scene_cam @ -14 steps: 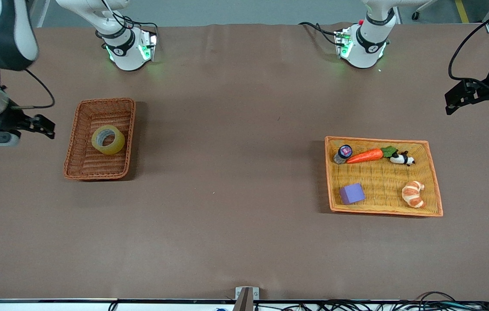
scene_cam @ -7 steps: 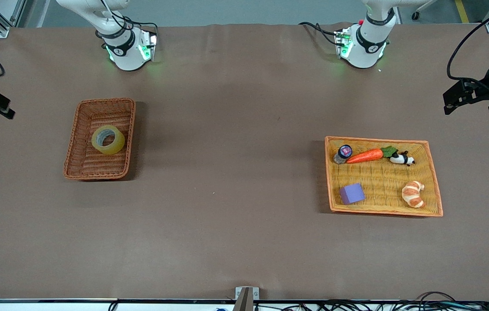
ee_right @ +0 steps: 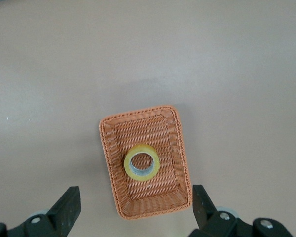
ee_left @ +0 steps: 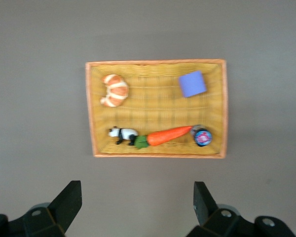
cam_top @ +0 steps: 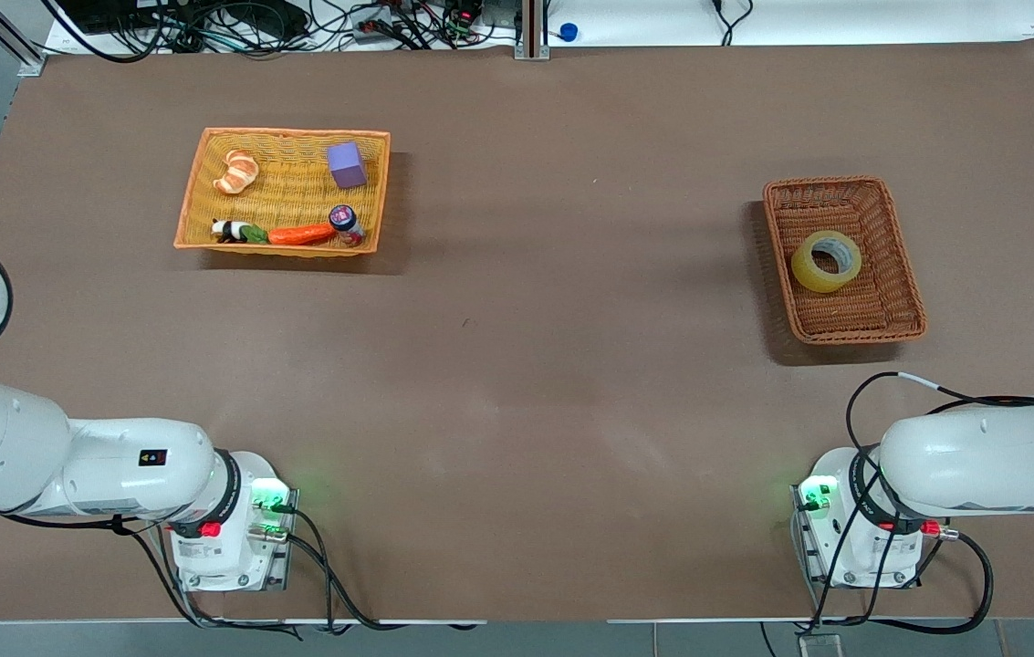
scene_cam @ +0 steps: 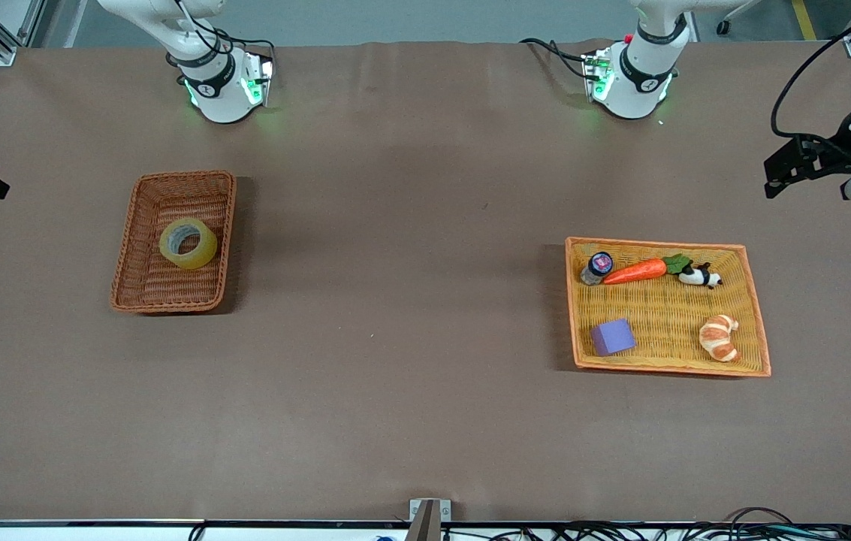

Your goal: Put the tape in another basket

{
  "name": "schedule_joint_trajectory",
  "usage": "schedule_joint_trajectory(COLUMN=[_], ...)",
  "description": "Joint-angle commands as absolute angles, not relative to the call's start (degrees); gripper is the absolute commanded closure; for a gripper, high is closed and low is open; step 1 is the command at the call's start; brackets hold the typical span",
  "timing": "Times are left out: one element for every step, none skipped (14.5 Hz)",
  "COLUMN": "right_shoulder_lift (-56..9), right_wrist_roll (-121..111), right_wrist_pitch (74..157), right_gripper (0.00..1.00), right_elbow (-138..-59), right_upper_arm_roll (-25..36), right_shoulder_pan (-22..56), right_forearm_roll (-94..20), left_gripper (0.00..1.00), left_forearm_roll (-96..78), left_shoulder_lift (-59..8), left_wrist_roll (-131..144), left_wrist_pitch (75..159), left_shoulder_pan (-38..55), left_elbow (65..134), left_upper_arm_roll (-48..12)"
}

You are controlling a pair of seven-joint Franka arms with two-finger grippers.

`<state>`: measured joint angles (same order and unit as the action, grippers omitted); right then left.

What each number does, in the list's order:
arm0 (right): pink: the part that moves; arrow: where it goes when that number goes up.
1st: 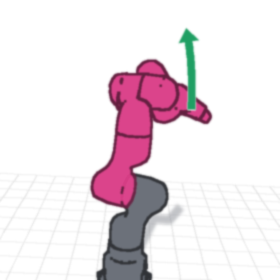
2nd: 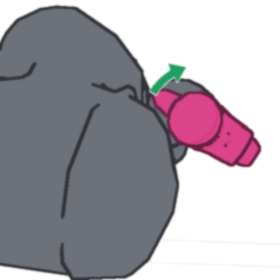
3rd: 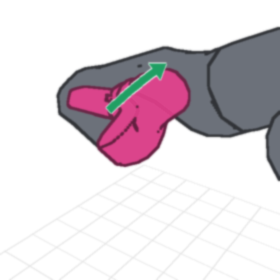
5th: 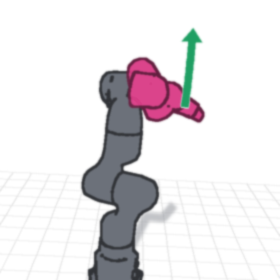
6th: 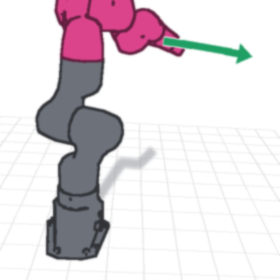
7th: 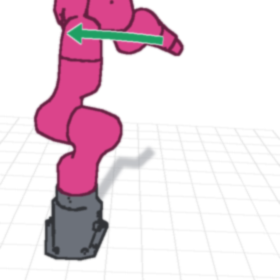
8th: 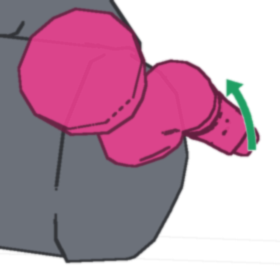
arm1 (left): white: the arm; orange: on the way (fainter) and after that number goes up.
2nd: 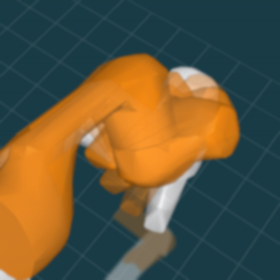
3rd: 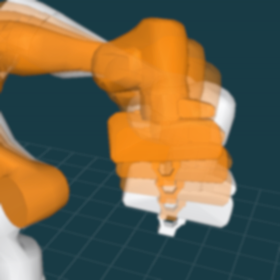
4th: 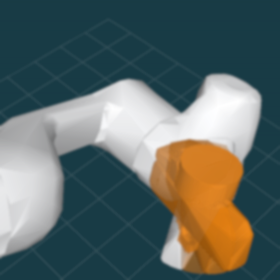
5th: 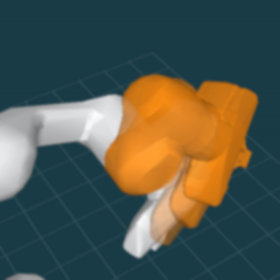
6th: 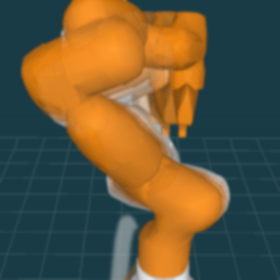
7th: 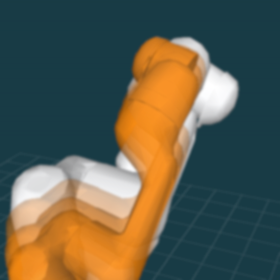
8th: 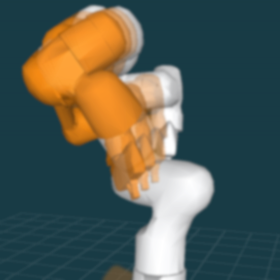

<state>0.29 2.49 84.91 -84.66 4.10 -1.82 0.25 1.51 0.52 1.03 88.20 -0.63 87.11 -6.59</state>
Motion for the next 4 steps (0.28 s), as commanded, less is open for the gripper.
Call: schedule_joint_trajectory(right_shoulder_lift=[-0.18,-0.18,-0.18,-0.18], right_wrist_roll=[1.32,1.32,1.32,1.23], right_wrist_pitch=[83.50,83.50,83.50,83.50], right_gripper=[0.00,0.00,0.00,0.00], right_elbow=[-83.58,-83.58,-83.58,-83.58], right_upper_arm_roll=[3.34,3.34,3.34,3.34], right_shoulder_pan=[-2.90,-2.90,-2.81,-2.81], right_forearm_roll=[-0.88,-0.97,-0.97,-0.97], left_gripper=[0.00,0.00,0.00,0.00], left_forearm_roll=[-0.53,-0.53,-0.53,-0.61], left_shoulder_lift=[1.41,1.41,1.41,1.49], left_wrist_roll=[0.35,0.35,0.26,0.26], left_wrist_pitch=[87.54,87.45,87.45,87.36], left_shoulder_pan=[-0.62,-0.62,-0.62,-0.62], left_elbow=[86.84,86.66,86.66,86.66], left_upper_arm_roll=[-6.59,-6.59,-6.59,-6.59])
